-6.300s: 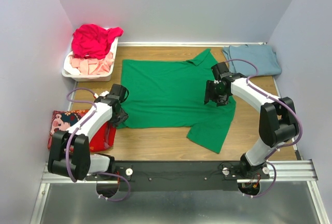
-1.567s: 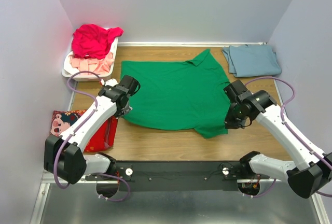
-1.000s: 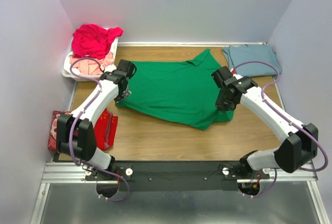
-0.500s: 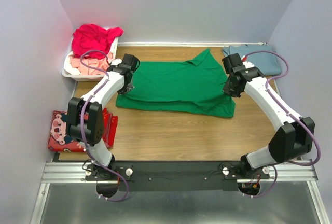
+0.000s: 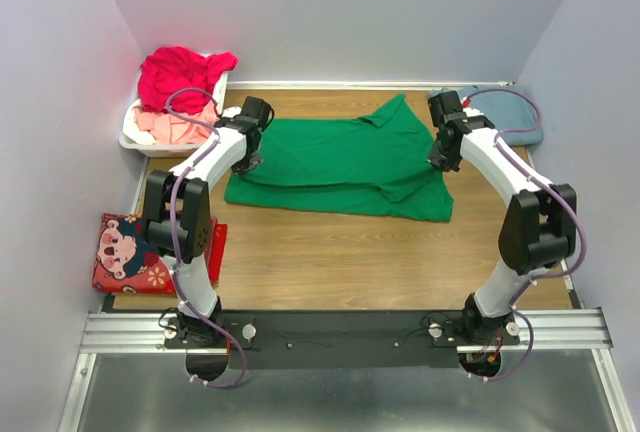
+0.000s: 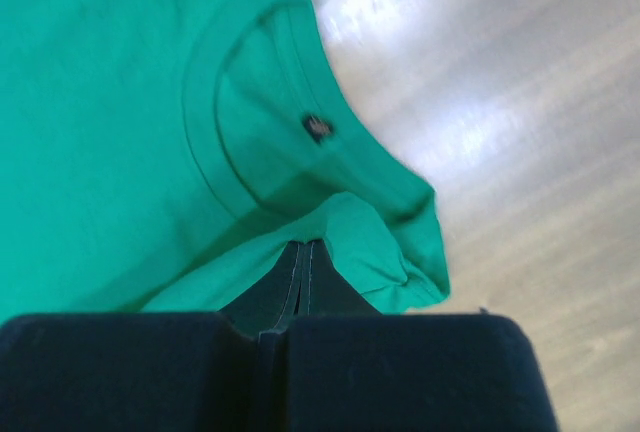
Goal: Fold and stack the t-shirts
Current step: Fold the tshirt
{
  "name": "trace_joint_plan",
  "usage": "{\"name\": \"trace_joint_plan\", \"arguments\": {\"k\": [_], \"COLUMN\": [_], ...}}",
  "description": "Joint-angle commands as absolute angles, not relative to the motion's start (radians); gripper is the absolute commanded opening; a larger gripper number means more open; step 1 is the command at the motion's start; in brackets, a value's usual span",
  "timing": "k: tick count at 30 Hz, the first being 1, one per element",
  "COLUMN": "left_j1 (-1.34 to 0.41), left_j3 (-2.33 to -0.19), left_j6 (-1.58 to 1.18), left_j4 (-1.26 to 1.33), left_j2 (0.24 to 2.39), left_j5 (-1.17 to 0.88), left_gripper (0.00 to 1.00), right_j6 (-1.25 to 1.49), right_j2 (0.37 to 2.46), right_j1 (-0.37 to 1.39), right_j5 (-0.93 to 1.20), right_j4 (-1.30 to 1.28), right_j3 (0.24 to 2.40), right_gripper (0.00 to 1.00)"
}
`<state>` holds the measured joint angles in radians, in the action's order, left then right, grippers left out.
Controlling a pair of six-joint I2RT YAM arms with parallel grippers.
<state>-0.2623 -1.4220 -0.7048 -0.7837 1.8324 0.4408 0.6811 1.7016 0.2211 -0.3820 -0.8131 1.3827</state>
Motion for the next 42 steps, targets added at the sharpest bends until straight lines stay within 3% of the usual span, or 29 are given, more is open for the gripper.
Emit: {"name": "trace_joint_plan", "arguments": {"k": [1,12,15,19,23,27,42], "left_j1": [-0.249,-0.219,-0.198,-0.186,-0.183,-0.183,-0.192], "left_j3": [-1.476,-1.528,-1.597,-1.800,-1.942,-1.956,-1.589], "left_j6": [-0.692,-0.704,-0.706,-0.696,-0.670,-0.652,-0.629], "left_j4": [-0.769,-0.746,-0.736,-0.755,-0.782,-0.792,-0.710], "left_j2": [1.873,1.983,2.045,2.140,2.218,2.214,1.944], "left_j5": [0.466,0.494,0.500,0.515,0.499,0.508,0.454], "left_gripper": [0.00,0.00,0.09,0.23,0.36,0.43,0.43], "right_j6": [0.646,0.606,0.592,0.574,0.565,0.545,0.528], "right_j2": [1.799,1.962,2.029,2.131,2.177,2.177,1.922], "right_j1": [0.196,0.181,0.172,0.158,0.149,0.149,0.172], "right_j5": [-0.364,-0.313,-0.293,-0.259,-0.242,-0.249,-0.129], "right_j4": [-0.732,-0.700,-0.695,-0.696,-0.696,-0.696,-0.696], "right_j3": [1.463,1.569,1.635,1.735,1.824,1.874,1.612], "right_gripper": [0.01,0.01,0.03,0.40,0.59,0.61,0.59]}}
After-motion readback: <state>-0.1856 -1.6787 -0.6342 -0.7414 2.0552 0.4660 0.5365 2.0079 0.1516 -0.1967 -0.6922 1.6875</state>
